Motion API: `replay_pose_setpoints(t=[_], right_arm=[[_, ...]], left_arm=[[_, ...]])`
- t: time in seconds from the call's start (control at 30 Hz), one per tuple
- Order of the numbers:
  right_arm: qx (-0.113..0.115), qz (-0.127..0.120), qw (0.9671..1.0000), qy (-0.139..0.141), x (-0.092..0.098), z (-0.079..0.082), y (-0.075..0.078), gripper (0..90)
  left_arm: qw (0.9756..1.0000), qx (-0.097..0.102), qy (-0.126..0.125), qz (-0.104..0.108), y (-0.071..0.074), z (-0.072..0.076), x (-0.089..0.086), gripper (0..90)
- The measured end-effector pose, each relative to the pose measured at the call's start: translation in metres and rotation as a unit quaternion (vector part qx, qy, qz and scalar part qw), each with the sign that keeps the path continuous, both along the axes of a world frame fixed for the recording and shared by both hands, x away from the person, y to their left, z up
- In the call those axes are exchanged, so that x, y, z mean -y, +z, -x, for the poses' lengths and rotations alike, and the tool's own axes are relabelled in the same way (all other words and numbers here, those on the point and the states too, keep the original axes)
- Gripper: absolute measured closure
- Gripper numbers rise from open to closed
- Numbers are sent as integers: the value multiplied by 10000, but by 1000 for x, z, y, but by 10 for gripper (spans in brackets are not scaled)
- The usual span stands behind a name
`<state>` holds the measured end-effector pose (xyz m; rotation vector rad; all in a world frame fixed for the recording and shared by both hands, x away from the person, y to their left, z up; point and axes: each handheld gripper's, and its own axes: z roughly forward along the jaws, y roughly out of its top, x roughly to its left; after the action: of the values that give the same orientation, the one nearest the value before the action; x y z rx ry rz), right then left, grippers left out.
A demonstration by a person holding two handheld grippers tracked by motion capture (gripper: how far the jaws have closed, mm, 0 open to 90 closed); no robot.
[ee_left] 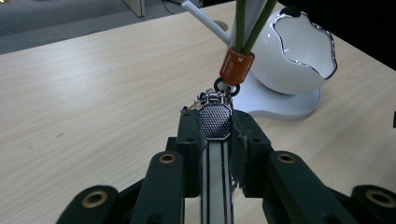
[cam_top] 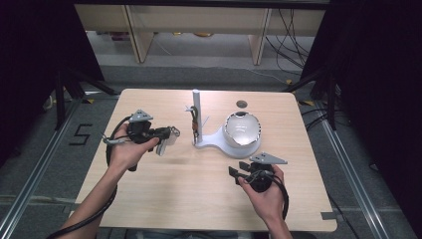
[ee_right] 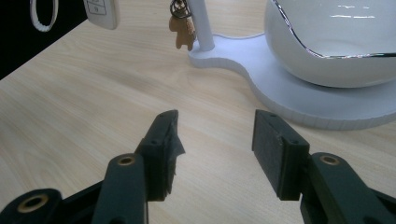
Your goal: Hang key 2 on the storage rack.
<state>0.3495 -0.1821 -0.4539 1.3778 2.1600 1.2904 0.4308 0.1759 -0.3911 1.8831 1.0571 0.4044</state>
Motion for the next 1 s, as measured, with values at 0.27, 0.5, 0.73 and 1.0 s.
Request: replay_pose_setpoints(t=[0.27,0.5,0.73,1.0], right_arm=[[-107,-88,9999,-35,0,0,-1,512],[-68,-228,9997,10,2,-1,-2,512],[55,-112,9999,-17,7,-3,-2,512],[-1,-157,9998,-88,10,-2,0,512]], left_arm=[[9996,29,218,155,3,-5,-1,745],[9991,52,319,266,5,-9,-1,745],[9983,109,412,409,9,-14,1,745],[9977,278,445,427,13,-25,5,744]])
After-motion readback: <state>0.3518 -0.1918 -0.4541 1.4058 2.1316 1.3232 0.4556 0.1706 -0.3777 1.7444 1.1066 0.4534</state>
